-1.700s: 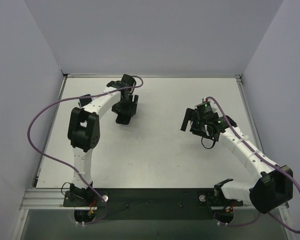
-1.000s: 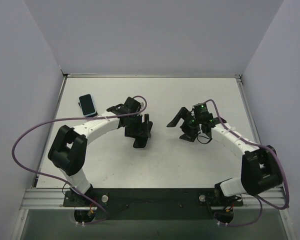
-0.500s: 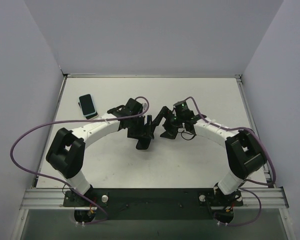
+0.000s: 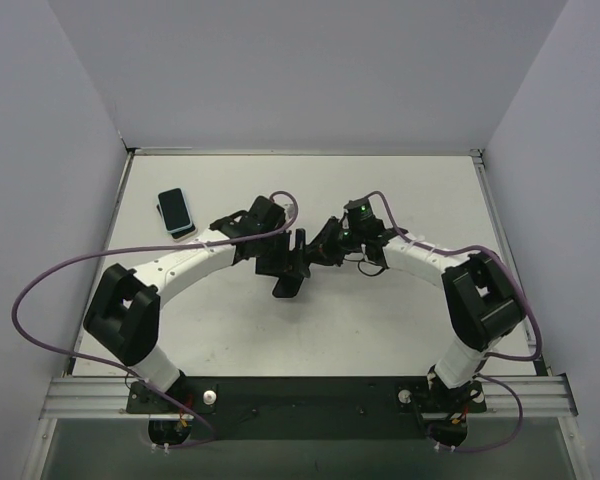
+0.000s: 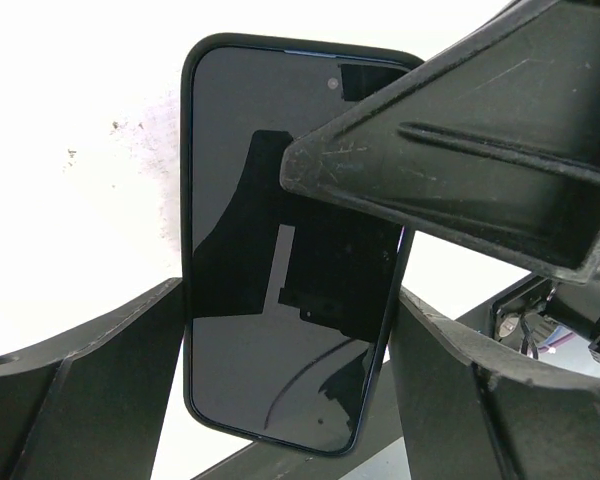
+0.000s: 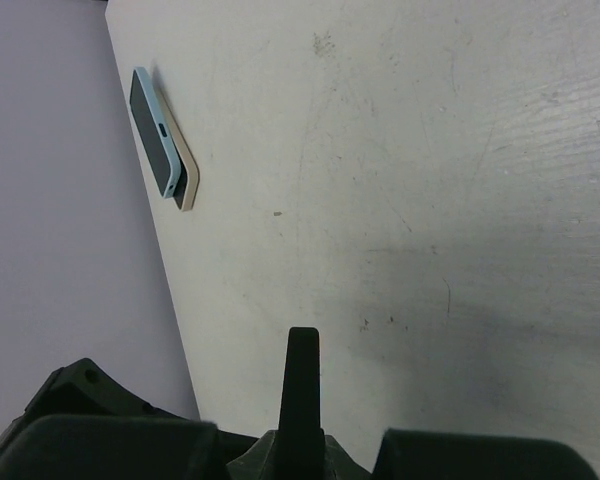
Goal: Take the phone out of the phone case
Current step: Adjust the phone.
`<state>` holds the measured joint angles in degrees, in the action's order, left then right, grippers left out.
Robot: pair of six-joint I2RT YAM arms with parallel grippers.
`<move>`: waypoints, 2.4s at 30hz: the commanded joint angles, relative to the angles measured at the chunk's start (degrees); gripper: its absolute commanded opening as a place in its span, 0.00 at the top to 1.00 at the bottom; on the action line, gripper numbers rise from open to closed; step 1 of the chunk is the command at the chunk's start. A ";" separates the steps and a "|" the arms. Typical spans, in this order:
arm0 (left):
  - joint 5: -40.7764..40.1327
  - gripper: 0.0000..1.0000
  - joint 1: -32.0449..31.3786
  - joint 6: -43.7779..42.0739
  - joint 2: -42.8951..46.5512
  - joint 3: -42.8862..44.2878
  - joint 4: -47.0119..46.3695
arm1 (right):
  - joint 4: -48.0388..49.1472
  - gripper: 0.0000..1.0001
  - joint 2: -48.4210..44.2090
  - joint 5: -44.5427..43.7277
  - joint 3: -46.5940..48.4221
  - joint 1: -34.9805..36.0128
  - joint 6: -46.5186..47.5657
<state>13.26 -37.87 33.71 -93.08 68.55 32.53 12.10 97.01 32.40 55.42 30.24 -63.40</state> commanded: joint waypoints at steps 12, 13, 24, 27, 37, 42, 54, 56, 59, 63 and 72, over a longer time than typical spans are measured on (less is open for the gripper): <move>17.24 0.05 4.28 2.91 20.38 -4.38 -12.79 | 22.41 1.00 -12.90 22.86 -8.39 -18.72 4.87; 18.55 0.05 5.34 5.37 22.22 -8.40 -15.54 | 25.58 1.00 -12.90 26.71 -9.01 -18.99 2.51; 39.83 0.04 14.49 26.31 21.54 -20.92 -46.15 | 36.95 1.00 -17.38 32.19 -10.51 -16.97 -1.55; 42.29 0.04 12.92 27.89 19.78 -21.09 -49.65 | 34.59 1.00 -17.29 33.78 -9.02 -14.95 0.19; 41.85 0.10 8.07 36.67 14.51 -25.13 -64.52 | 12.60 1.00 -18.53 31.14 -1.54 -7.65 14.37; 41.24 0.20 7.98 38.70 15.20 -26.37 -68.57 | 21.03 1.00 -16.24 31.49 -3.56 -7.65 8.21; 40.09 0.62 7.63 40.11 14.95 -25.75 -71.82 | 45.55 1.00 -7.37 32.64 -6.20 -7.48 -10.51; 39.66 0.65 7.46 40.55 14.77 -25.75 -72.00 | 46.70 1.00 -6.40 32.90 -6.37 -7.30 -10.87; 39.30 0.66 7.54 40.11 14.42 -25.23 -71.12 | 47.05 1.00 -5.70 33.51 -6.90 -7.21 -10.61; 40.18 1.00 8.42 39.50 13.19 -23.64 -69.80 | 43.55 1.00 -5.34 34.31 -6.90 -7.21 -8.42; 36.14 1.00 13.25 39.41 14.33 -23.99 -65.85 | -8.32 0.16 -17.81 11.28 -0.74 -11.85 20.69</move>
<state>51.68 -27.38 74.08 -80.71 41.71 -29.71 23.00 87.37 54.72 52.05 21.71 -55.11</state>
